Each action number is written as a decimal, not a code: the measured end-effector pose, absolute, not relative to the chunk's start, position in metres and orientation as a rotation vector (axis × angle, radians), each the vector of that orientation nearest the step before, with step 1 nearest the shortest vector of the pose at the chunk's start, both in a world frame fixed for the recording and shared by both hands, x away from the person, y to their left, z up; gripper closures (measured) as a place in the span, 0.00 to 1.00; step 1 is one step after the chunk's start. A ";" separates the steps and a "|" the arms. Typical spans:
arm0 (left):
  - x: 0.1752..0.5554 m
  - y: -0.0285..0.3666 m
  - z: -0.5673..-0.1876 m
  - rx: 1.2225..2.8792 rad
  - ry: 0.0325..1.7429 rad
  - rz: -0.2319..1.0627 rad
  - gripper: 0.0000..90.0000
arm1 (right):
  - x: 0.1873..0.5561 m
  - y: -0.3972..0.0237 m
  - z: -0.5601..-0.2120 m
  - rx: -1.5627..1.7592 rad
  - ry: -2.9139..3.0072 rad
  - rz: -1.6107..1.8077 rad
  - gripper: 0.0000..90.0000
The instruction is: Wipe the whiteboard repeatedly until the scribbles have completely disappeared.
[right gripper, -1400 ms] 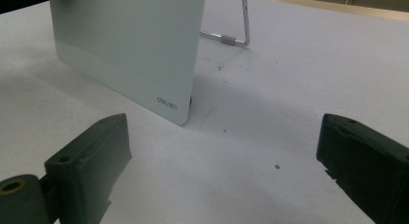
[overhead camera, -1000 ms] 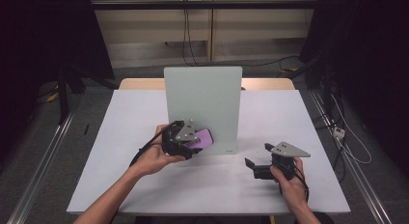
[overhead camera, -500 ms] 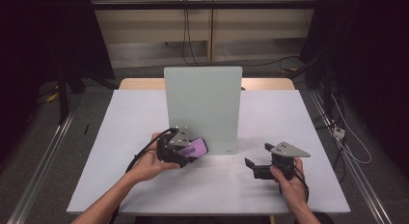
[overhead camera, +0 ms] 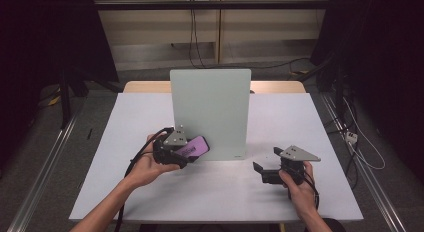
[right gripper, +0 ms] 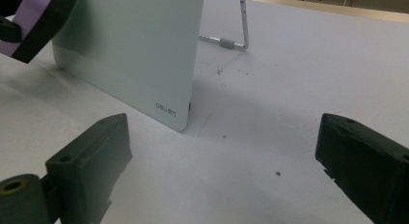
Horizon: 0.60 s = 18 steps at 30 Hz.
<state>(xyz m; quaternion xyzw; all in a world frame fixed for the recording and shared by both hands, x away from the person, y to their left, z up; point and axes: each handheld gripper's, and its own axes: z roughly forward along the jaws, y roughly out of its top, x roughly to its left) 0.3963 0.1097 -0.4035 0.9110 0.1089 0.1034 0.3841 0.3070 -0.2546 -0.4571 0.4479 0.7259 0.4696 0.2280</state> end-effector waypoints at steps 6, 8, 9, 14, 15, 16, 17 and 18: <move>0.392 0.114 -0.396 2.286 0.314 0.242 0.45 | 0.305 -0.255 -0.457 1.224 2.007 1.297 0.06; 0.392 0.116 -0.395 2.281 0.331 0.225 0.45 | 0.303 -0.255 -0.456 1.220 2.005 1.303 0.06; 0.392 0.116 -0.394 2.276 0.340 0.215 0.45 | 0.302 -0.256 -0.456 1.218 2.005 1.304 0.06; 0.391 0.120 -0.392 2.268 0.385 0.176 0.45 | 0.301 -0.259 -0.455 1.218 1.990 1.310 0.06; 0.391 0.120 -0.393 2.255 0.395 0.159 0.45 | 0.301 -0.259 -0.454 1.217 1.991 1.309 0.06; 0.390 0.121 -0.393 2.255 0.400 0.151 0.45 | 0.301 -0.259 -0.454 1.220 1.989 1.308 0.06; 0.390 0.121 -0.393 2.252 0.407 0.144 0.45 | 0.301 -0.259 -0.454 1.223 1.988 1.308 0.06; 0.389 0.121 -0.393 2.255 0.422 0.147 0.45 | 0.301 -0.259 -0.454 1.221 1.987 1.307 0.06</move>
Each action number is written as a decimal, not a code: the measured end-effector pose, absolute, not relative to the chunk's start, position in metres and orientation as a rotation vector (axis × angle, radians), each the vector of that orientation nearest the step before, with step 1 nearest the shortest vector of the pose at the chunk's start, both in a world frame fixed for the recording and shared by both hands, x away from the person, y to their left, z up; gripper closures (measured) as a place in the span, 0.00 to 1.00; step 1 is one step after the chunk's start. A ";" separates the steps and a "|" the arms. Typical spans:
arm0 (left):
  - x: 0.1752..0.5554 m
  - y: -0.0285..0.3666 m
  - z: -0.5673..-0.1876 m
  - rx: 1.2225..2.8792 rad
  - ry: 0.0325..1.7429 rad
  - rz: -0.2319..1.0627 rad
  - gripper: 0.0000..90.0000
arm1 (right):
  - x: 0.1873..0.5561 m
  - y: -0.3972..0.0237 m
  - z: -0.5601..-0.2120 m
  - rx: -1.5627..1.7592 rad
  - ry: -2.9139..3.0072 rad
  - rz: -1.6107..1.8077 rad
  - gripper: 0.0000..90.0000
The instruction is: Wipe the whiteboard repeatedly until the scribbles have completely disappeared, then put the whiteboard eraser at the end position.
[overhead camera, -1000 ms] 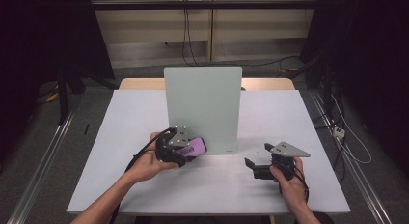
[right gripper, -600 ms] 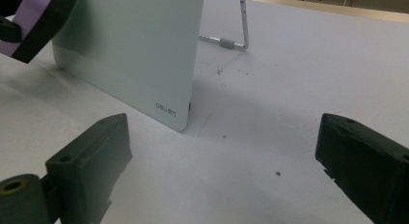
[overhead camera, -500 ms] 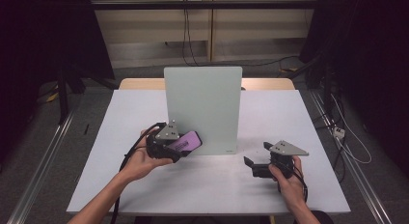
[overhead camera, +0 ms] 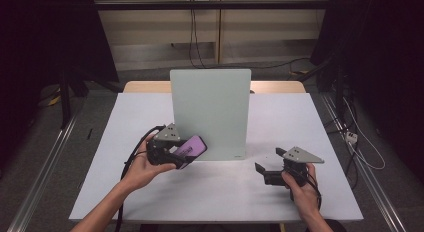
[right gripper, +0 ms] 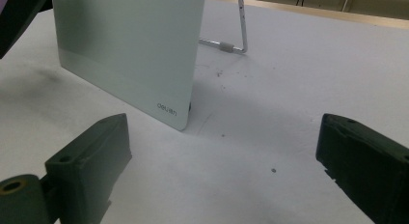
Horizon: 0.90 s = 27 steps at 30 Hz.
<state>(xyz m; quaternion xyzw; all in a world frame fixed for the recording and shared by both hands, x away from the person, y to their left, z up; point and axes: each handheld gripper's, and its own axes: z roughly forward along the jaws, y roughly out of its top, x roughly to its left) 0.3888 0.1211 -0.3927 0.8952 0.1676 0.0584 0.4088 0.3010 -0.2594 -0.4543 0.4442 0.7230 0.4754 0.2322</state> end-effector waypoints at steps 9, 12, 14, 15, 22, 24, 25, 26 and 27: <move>0.386 0.121 -0.394 2.273 0.459 0.093 0.45 | 0.300 -0.259 -0.454 1.212 1.990 1.309 0.06; 0.384 0.119 -0.393 2.288 0.429 0.087 0.45 | 0.301 -0.259 -0.454 1.217 1.989 1.310 0.06; 0.382 0.117 -0.393 2.293 0.416 0.067 0.45 | 0.301 -0.259 -0.454 1.220 1.986 1.312 0.06; 0.381 0.116 -0.394 2.289 0.417 0.063 0.45 | 0.302 -0.259 -0.454 1.225 1.986 1.310 0.06; 0.379 0.113 -0.396 2.312 0.423 0.048 0.45 | 0.304 -0.258 -0.455 1.228 1.988 1.305 0.06; 0.377 0.111 -0.395 2.312 0.417 0.055 0.45 | 0.304 -0.258 -0.455 1.227 1.991 1.302 0.06; 0.376 0.109 -0.395 2.319 0.418 0.064 0.45 | 0.304 -0.258 -0.455 1.224 1.994 1.301 0.06; 0.375 0.108 -0.395 2.319 0.416 0.062 0.45 | 0.303 -0.258 -0.455 1.223 1.994 1.305 0.06; 0.374 0.107 -0.395 2.323 0.416 0.061 0.45 | 0.303 -0.259 -0.455 1.216 1.998 1.308 0.06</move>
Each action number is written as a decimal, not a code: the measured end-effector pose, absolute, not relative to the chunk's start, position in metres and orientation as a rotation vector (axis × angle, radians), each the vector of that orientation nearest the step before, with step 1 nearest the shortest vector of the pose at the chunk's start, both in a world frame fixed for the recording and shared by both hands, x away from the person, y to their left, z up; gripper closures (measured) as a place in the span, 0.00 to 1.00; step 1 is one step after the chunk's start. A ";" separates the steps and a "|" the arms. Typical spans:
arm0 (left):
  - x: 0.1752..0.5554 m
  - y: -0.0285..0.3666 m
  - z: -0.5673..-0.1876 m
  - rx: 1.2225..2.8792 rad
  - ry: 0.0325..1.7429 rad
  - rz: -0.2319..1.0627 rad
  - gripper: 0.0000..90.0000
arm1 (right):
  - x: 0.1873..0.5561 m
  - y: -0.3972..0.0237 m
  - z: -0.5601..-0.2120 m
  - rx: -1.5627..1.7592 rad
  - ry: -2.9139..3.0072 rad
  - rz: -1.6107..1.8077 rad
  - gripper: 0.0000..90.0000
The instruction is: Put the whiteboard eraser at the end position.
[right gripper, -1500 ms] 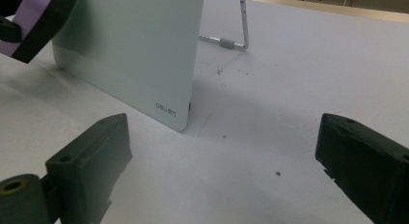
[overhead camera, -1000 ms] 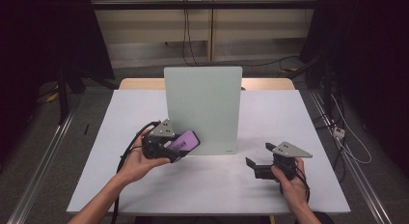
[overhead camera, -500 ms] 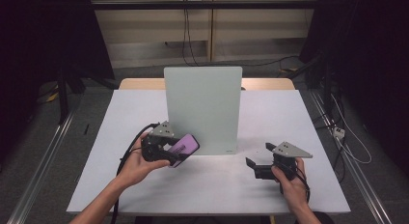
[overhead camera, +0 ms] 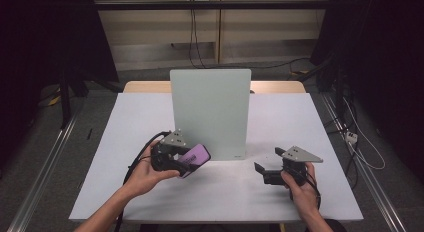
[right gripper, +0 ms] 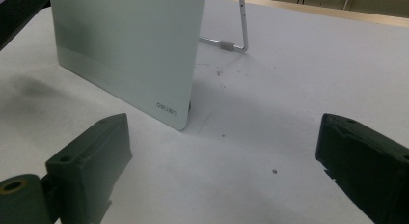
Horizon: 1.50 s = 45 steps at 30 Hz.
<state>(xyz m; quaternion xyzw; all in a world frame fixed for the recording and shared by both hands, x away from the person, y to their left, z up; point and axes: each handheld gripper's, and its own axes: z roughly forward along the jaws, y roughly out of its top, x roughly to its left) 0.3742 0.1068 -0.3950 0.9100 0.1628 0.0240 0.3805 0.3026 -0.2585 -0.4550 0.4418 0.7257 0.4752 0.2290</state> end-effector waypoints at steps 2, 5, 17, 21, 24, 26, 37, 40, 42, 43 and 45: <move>0.372 0.103 -0.396 2.326 0.420 0.056 0.45 | 0.302 -0.260 -0.455 1.213 1.996 1.316 0.06; 0.370 0.100 -0.397 2.344 0.403 0.057 0.45 | 0.302 -0.262 -0.454 1.212 1.991 1.319 0.06; 0.365 0.086 -0.399 2.352 0.379 -0.002 0.45 | 0.303 -0.262 -0.455 1.216 1.995 1.336 0.06; 0.364 0.079 -0.401 2.363 0.373 -0.014 0.45 | 0.303 -0.261 -0.455 1.215 1.996 1.342 0.06; 0.363 0.075 -0.403 2.389 0.343 -0.017 0.45 | 0.304 -0.261 -0.455 1.222 1.991 1.337 0.06; 0.362 0.072 -0.404 2.402 0.347 -0.024 0.45 | 0.304 -0.261 -0.455 1.226 1.991 1.337 0.06; 0.360 0.053 -0.414 2.441 0.317 -0.073 0.45 | 0.304 -0.258 -0.454 1.217 1.995 1.329 0.06; 0.360 0.049 -0.419 2.443 0.325 -0.100 0.45 | 0.304 -0.258 -0.455 1.218 1.997 1.328 0.06; 0.360 0.046 -0.422 2.461 0.314 -0.097 0.45 | 0.304 -0.258 -0.455 1.216 1.998 1.326 0.06; 0.360 0.044 -0.424 2.463 0.312 -0.101 0.45 | 0.304 -0.258 -0.455 1.217 1.998 1.327 0.06; 0.360 0.043 -0.424 2.464 0.313 -0.095 0.45 | 0.304 -0.258 -0.454 1.213 1.999 1.327 0.06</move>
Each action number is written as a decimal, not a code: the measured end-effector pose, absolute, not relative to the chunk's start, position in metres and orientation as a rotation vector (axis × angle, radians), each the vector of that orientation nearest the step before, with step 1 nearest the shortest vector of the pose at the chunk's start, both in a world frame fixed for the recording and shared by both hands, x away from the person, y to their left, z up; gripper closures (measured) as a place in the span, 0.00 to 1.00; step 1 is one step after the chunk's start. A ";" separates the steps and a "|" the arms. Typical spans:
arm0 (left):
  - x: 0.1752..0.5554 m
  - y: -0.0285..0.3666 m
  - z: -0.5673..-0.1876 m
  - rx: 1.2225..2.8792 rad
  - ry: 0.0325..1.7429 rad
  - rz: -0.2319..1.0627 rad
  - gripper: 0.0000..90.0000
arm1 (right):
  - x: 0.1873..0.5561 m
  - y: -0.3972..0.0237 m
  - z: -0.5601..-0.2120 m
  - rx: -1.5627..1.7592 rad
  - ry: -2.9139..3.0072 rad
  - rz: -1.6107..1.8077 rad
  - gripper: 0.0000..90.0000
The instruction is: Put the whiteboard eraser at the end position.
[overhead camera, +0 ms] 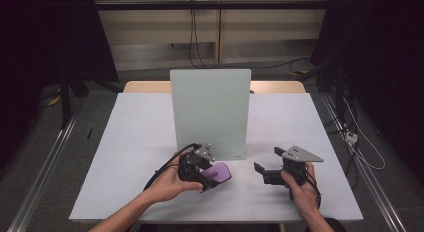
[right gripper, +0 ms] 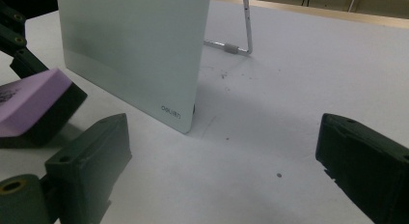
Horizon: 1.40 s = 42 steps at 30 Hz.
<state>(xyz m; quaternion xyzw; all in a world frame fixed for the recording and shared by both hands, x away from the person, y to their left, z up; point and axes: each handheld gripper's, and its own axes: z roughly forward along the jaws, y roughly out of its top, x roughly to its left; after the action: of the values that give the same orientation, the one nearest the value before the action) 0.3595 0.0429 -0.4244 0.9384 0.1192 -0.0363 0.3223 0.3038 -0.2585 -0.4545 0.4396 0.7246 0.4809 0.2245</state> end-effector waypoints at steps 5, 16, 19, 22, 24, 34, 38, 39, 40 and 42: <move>0.359 0.040 -0.428 2.469 0.304 -0.093 0.45 | 0.303 -0.258 -0.454 1.211 2.001 1.325 0.06; 0.358 0.035 -0.436 2.486 0.303 -0.067 0.45 | 0.304 -0.258 -0.455 1.210 2.003 1.325 0.06; 0.357 0.034 -0.436 2.495 0.303 -0.046 0.45 | 0.304 -0.258 -0.455 1.207 2.005 1.325 0.06; 0.358 0.034 -0.438 2.484 0.298 -0.068 0.44 | 0.304 -0.258 -0.455 1.210 2.003 1.326 0.06; 0.357 0.034 -0.437 2.490 0.304 -0.043 0.44 | 0.304 -0.258 -0.455 1.212 2.003 1.323 0.06; 0.358 0.034 -0.440 2.466 0.327 -0.068 0.44 | 0.304 -0.257 -0.455 1.210 2.005 1.324 0.06; 0.358 0.034 -0.440 2.473 0.335 -0.056 0.43 | 0.304 -0.257 -0.455 1.213 2.004 1.323 0.06; 0.357 0.034 -0.441 2.473 0.345 -0.046 0.41 | 0.304 -0.258 -0.455 1.213 2.004 1.323 0.06; 0.358 0.034 -0.443 2.454 0.344 -0.065 0.38 | 0.304 -0.257 -0.455 1.213 2.005 1.322 0.06; 0.357 0.033 -0.443 2.449 0.340 -0.066 0.35 | 0.304 -0.257 -0.455 1.211 2.005 1.323 0.06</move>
<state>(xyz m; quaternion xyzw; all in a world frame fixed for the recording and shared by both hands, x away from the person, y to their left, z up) 0.3569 0.0331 -0.4432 0.9354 0.1298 -0.0250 0.3278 0.3037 -0.2573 -0.4547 0.4388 0.7265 0.4792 0.2237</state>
